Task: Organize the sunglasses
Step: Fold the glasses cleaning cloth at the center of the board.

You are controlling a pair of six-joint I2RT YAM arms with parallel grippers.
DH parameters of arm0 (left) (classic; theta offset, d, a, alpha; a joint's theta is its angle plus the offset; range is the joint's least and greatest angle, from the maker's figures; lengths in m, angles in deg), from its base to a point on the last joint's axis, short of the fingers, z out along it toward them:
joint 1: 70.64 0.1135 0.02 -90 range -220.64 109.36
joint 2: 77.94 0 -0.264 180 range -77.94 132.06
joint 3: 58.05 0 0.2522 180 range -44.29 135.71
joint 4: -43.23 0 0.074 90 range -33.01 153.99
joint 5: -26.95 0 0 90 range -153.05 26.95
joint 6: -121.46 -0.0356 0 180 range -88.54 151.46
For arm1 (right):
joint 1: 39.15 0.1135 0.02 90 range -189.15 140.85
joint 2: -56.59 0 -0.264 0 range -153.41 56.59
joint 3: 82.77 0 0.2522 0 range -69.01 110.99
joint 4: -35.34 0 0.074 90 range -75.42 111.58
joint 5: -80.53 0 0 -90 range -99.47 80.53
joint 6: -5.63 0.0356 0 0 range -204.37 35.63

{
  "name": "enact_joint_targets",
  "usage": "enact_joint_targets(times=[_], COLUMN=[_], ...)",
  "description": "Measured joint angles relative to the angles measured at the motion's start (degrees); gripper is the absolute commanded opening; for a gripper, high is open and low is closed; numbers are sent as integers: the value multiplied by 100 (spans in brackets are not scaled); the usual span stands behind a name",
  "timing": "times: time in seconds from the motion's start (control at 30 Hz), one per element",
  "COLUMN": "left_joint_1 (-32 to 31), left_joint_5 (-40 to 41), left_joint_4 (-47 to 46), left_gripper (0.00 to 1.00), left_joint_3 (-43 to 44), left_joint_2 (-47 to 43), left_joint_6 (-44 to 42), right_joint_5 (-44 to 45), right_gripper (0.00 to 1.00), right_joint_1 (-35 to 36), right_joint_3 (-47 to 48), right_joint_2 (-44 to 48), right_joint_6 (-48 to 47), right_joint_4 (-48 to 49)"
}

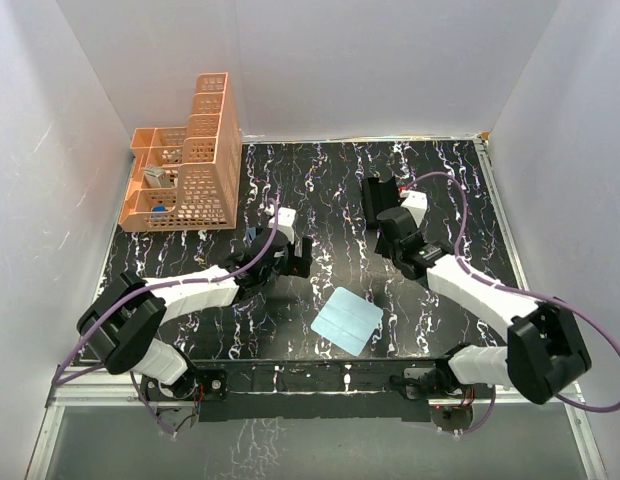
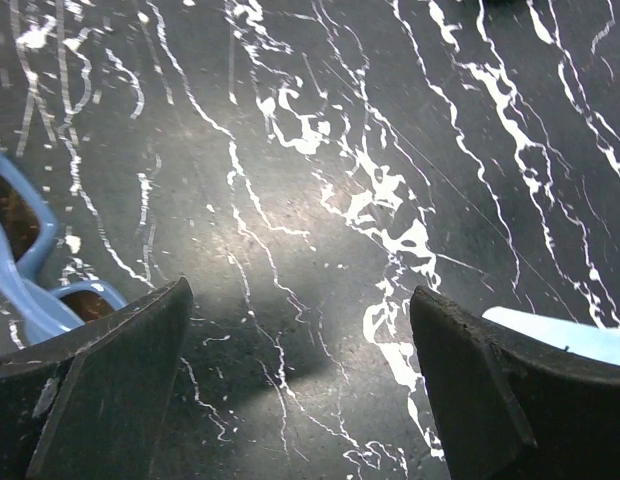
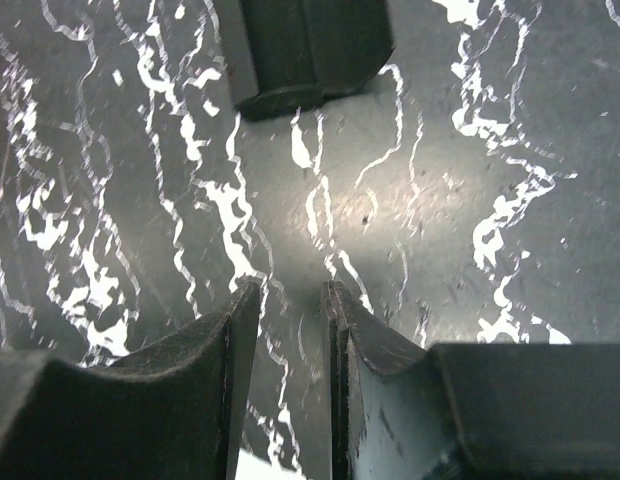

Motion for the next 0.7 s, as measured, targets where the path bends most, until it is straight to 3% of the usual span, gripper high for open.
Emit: enact_joint_targets(times=[0.47,0.7], left_joint_1=[-127,-326], left_joint_5=[-2059,-2612], left_joint_4=[-4,68], left_gripper=[83,78], left_joint_3=[470,859], left_joint_2=[688,1075], left_joint_6=[-481,-658], right_joint_5=[31,166], right_gripper=[28,28], right_joint_1=[1274,1648], right_joint_3=[-485,-761], right_joint_2=[1668,1851], right_joint_6=[1191,1821], right_joint_4=[-1357,-1980])
